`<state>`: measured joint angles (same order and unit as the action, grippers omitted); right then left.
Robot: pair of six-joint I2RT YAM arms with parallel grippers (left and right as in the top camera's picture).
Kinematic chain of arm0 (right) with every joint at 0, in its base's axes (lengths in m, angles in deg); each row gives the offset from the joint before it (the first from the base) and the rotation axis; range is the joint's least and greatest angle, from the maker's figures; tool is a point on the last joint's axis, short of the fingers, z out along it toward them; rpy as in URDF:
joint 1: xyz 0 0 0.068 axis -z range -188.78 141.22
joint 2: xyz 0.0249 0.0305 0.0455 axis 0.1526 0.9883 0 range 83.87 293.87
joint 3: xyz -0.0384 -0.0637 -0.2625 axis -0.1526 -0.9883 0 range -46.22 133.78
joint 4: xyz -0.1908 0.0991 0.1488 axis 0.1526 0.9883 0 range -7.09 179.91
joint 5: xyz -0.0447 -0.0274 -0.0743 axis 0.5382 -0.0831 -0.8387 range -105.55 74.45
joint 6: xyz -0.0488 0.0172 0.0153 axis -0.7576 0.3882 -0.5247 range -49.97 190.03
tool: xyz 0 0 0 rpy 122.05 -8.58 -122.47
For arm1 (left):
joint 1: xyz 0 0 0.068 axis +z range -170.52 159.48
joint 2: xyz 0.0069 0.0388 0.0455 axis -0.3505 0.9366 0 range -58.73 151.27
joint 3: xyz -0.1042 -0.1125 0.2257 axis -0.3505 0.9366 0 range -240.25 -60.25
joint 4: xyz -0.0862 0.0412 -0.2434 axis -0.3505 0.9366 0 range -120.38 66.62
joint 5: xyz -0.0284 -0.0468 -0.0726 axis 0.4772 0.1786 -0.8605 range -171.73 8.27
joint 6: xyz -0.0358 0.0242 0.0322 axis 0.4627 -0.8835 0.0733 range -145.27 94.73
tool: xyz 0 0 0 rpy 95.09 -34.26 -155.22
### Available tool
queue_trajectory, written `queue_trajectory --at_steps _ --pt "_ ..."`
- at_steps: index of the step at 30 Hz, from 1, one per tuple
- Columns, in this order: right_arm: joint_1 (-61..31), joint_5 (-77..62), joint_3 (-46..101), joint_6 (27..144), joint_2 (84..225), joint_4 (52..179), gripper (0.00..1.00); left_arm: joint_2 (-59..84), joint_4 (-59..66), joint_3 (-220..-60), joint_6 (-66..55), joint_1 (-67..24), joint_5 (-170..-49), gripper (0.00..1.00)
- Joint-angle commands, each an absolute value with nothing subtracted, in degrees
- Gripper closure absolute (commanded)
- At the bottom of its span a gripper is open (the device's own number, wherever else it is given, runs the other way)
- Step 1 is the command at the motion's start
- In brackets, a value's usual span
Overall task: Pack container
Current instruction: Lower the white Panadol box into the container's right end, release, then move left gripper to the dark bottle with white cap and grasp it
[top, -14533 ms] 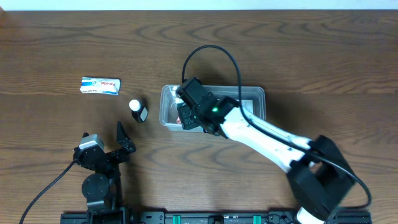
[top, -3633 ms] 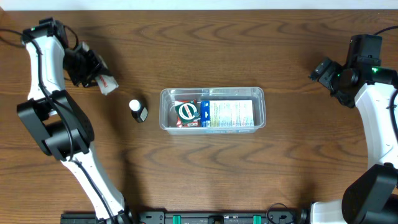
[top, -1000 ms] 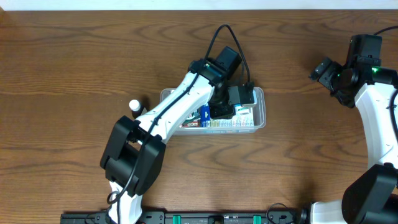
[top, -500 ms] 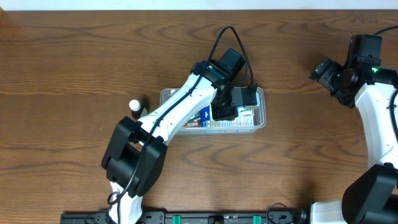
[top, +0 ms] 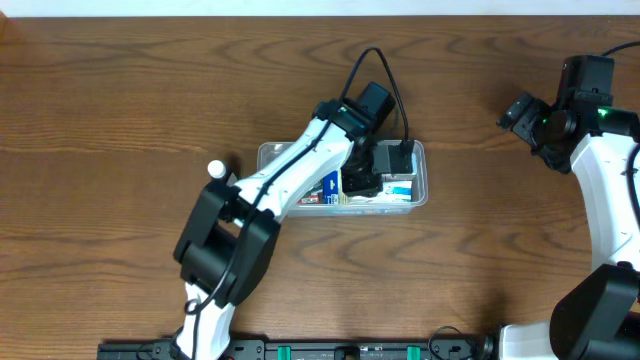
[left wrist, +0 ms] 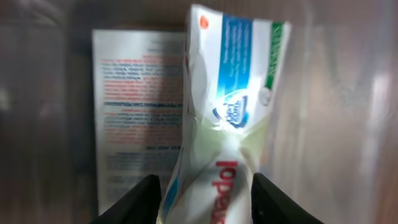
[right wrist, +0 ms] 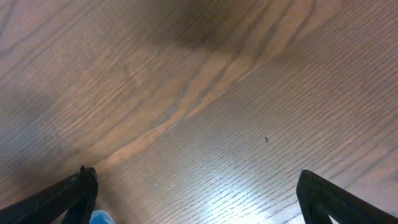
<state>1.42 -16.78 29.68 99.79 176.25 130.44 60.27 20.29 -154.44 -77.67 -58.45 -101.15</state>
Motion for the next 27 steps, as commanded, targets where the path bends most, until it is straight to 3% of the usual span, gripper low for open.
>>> queue_trajectory --at_steps 1,17,21,27 --pt "1.68 -17.00 29.75 100.40 176.40 130.50 0.01 61.05 20.03 -154.23 -78.59 -58.36 -98.22 0.53" --pt "1.70 -17.02 29.75 100.40 176.40 130.50 0.01 49.93 19.61 -156.13 -76.95 -58.21 -93.79 0.51" --pt "1.68 -17.00 29.75 100.40 176.40 130.48 0.01 43.96 19.64 -156.13 -68.16 -58.12 -90.27 0.37" --pt "1.68 -17.00 29.75 100.40 176.40 130.48 0.01 35.57 20.34 -156.13 -48.21 -53.51 -81.50 0.33"
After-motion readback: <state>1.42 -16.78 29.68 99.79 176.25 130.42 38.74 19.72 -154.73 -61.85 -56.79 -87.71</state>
